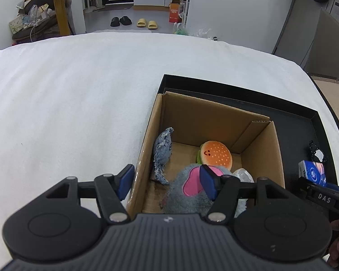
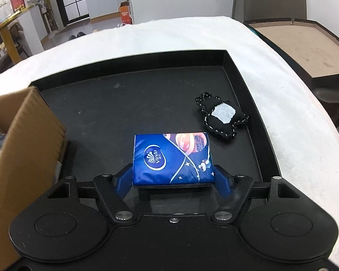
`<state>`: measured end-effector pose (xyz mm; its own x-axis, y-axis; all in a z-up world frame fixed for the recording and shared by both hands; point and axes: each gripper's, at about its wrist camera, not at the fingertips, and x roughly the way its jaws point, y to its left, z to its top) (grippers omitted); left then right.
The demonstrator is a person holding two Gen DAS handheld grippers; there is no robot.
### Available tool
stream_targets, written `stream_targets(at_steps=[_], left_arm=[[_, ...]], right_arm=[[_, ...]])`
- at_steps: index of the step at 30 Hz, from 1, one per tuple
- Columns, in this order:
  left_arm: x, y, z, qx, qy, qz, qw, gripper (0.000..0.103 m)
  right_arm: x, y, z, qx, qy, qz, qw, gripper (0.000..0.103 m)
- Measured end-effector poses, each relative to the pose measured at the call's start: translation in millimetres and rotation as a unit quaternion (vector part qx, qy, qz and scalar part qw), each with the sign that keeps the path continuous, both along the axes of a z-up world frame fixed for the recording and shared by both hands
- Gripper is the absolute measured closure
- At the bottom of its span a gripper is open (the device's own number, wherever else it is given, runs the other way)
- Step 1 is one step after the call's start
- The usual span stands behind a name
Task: Organize soft objects
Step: 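Lift the tissue pack with the right gripper and carry it over the box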
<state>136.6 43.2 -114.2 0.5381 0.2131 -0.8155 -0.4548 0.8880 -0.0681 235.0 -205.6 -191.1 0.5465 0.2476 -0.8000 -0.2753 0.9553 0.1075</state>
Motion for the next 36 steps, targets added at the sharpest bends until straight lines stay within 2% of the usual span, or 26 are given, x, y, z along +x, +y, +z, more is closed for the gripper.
stream_targets(at_steps=[7, 22, 36], left_arm=[[-6.3, 5.6, -1.0, -0.018, -0.006, 0.0, 0.9998, 0.041], [-18.4, 19.3, 0.5, -0.032, -0.015, -0.003, 0.9994, 0.041], [-30.3, 40.7, -5.3, -0.045, -0.012, -0.015, 0.9988, 0.041]], right_arm=[[-2.8, 7.8, 23.1, 0.02, -0.015, 0.006, 1.0, 0.032], [-18.4, 41.4, 72.7, 0.045, -0.057, 0.033, 0.997, 0.032], [-33.1, 75.7, 92.9, 0.053, -0.073, 0.059, 0.994, 0.032]])
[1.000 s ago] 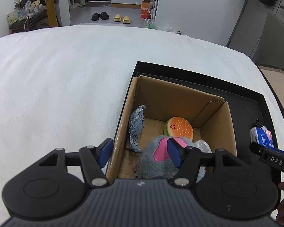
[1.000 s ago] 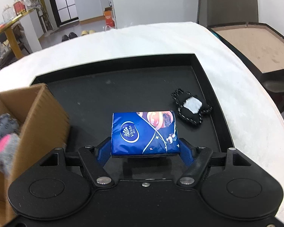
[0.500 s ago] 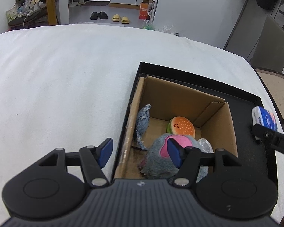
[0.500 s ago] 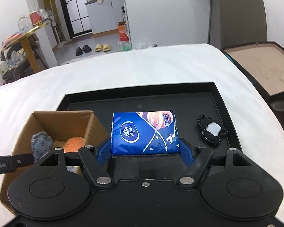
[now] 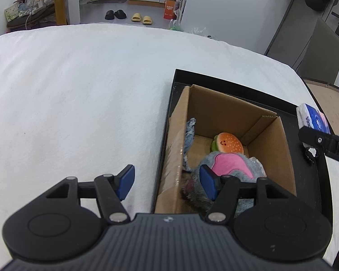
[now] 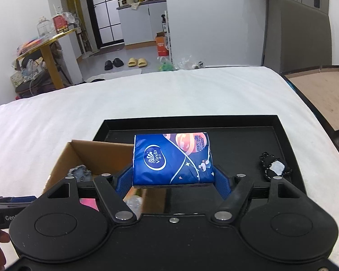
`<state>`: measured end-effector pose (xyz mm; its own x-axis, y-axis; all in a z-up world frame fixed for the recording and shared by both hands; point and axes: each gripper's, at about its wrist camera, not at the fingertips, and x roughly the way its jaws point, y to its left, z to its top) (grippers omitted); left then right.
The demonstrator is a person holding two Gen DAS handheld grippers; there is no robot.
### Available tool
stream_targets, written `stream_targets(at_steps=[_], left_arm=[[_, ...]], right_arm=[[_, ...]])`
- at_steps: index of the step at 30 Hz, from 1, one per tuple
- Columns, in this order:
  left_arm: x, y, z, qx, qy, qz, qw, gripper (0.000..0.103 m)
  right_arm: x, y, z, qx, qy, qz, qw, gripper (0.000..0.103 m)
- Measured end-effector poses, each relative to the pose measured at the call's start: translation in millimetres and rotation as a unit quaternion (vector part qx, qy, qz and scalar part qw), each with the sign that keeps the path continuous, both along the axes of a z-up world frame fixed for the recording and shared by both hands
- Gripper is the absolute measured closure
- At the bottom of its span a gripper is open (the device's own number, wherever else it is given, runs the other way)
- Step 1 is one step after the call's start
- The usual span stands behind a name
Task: Organize soft objects
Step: 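Lift the tissue pack with the right gripper and carry it over the box, then open the right gripper to drop the tissue pack into the box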
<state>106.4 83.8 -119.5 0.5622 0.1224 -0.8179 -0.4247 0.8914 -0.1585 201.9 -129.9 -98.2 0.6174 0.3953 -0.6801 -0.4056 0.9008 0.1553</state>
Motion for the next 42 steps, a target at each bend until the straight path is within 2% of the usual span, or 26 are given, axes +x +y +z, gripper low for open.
stream_targets(at_steps=[21, 24, 26, 29, 34, 42], left_arm=[[-6.6, 10.1, -20.8, -0.053, 0.003, -0.048, 0.9975, 0.045], [-6.7, 10.1, -22.6, -0.056, 0.001, -0.052, 0.9971, 0.054], [-5.7, 11.1, -25.7, -0.062, 0.001, -0.053, 0.9966, 0.071], [-5.6, 13.5, -30.7, -0.074, 0.006, -0.05, 0.9959, 0.081], [-8.6, 14.1, -31.5, -0.069, 0.005, -0.046, 0.9966, 0.082], [-8.2, 9.9, -28.7, -0.06, 0.007, -0.045, 0.9972, 0.082]], right_arm=[[-16.7, 57.0, 0.2, -0.01, 0.004, 0.045, 0.999, 0.032], [-16.9, 60.9, -1.0, -0.011, 0.006, 0.048, 0.999, 0.032], [-17.2, 63.8, -1.4, -0.01, 0.008, 0.051, 0.999, 0.032], [-17.8, 68.9, -2.3, -0.009, 0.01, 0.056, 0.998, 0.032], [-21.6, 78.6, -5.0, 0.001, 0.02, 0.071, 0.997, 0.026], [-23.3, 63.1, -1.9, 0.002, 0.019, 0.057, 0.998, 0.026]])
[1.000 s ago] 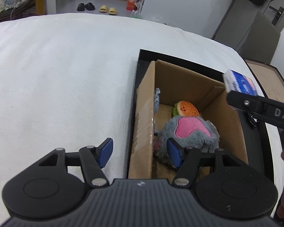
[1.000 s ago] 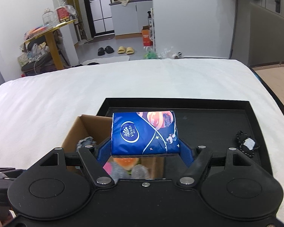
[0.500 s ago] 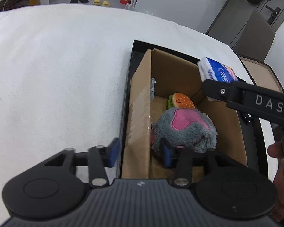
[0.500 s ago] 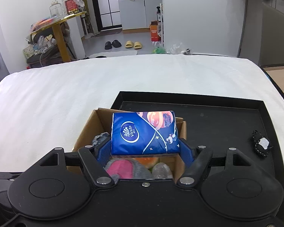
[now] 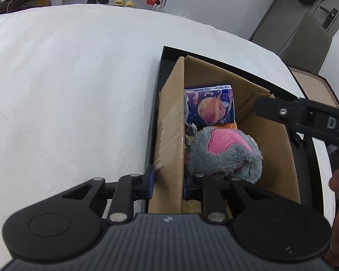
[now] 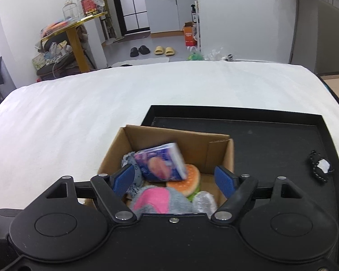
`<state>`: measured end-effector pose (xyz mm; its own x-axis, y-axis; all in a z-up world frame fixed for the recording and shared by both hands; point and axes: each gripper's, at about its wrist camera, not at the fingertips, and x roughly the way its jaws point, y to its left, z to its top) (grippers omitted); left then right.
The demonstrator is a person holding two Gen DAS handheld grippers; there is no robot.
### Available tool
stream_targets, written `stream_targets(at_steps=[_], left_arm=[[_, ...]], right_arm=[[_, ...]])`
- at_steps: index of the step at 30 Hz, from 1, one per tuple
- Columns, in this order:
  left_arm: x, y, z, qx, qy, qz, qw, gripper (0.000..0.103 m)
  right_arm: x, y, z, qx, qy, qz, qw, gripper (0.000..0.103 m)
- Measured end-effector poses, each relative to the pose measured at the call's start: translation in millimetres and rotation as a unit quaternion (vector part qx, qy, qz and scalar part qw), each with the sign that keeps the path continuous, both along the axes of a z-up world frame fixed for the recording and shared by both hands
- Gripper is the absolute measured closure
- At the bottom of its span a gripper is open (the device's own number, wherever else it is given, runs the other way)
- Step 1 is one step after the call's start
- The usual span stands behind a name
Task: Organize soft objects
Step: 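Open the right gripper to drop the tissue pack into the box, then lower the right gripper onto the black white-patched plush and close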
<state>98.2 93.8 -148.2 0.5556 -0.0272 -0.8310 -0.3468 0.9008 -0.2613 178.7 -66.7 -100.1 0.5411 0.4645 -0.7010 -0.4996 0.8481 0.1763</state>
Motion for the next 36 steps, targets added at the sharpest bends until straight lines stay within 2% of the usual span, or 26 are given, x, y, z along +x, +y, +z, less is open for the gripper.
stream_targets(at_steps=[8, 22, 30, 36], left_arm=[[2.8, -6.4, 4.0, 0.016, 0.006, 0.001, 0.9999, 0.082], [11.6, -15.4, 13.2, 0.049, 0.002, 0.009, 0.9988, 0.078], [17.8, -19.7, 18.3, 0.06, 0.002, 0.029, 0.9978, 0.072], [22.7, -30.1, 20.4, 0.074, 0.007, 0.028, 0.9968, 0.063]], right_arm=[[3.6, -28.9, 2.5, 0.005, -0.004, -0.034, 0.999, 0.026], [22.1, -84.7, -17.5, -0.002, 0.001, -0.097, 0.995, 0.026], [38.0, -115.1, -27.4, -0.009, 0.004, -0.13, 0.991, 0.026], [44.7, -139.7, -35.9, -0.02, 0.009, -0.15, 0.988, 0.026]])
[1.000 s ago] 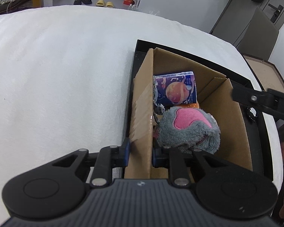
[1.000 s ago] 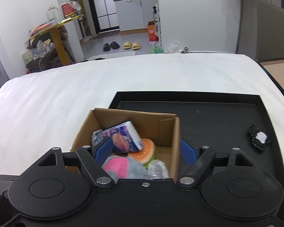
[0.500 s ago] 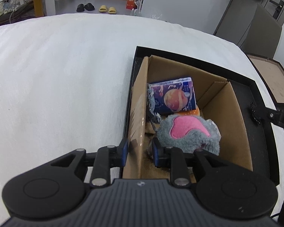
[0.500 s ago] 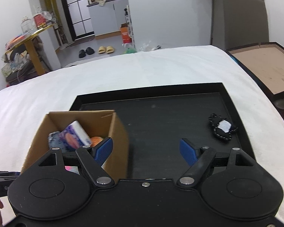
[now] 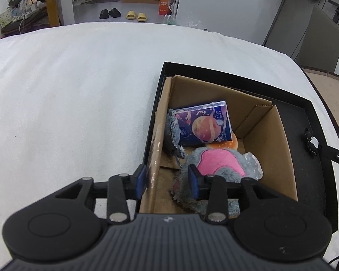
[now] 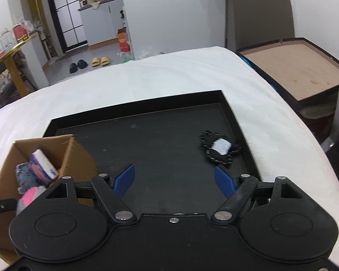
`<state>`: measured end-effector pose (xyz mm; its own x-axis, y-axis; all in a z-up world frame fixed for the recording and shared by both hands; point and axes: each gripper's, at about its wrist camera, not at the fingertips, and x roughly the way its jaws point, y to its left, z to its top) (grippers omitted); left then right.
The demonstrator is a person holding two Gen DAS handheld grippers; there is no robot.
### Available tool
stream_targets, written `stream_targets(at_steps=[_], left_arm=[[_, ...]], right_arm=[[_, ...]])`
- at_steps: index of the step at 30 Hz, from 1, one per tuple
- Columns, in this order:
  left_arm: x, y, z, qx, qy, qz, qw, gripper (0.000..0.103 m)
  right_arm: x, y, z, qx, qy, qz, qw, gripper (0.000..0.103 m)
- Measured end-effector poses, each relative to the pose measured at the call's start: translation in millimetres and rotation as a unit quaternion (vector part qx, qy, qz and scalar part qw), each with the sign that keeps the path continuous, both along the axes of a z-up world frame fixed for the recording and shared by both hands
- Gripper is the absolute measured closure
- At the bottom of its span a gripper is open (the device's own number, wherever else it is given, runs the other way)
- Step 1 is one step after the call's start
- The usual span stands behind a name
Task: Organize soft objects
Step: 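Lower the right gripper onto the black white-patched plush and close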
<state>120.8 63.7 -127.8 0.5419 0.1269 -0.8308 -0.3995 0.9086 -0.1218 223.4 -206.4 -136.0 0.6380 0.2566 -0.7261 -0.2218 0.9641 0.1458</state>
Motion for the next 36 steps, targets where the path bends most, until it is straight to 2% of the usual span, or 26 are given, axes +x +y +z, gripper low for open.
stream_targets(at_steps=[14, 23, 32, 36], left_arm=[[8.0, -14.3, 4.0, 0.037, 0.004, 0.012, 0.9992, 0.049], [15.5, -20.6, 2.4, 0.056, 0.003, 0.03, 0.998, 0.048], [21.4, -25.8, 2.9, 0.067, 0.006, 0.04, 0.9969, 0.048], [22.9, -27.2, 2.8, 0.072, 0.007, 0.04, 0.9966, 0.047]], right_arm=[[19.6, -31.9, -23.0, 0.001, 0.008, -0.006, 1.0, 0.026], [35.4, -36.3, -45.5, -0.002, 0.014, 0.001, 1.0, 0.027], [56.9, -35.8, -64.8, -0.006, 0.019, 0.006, 1.0, 0.032], [66.3, -36.4, -75.6, -0.013, 0.022, 0.005, 1.0, 0.039]])
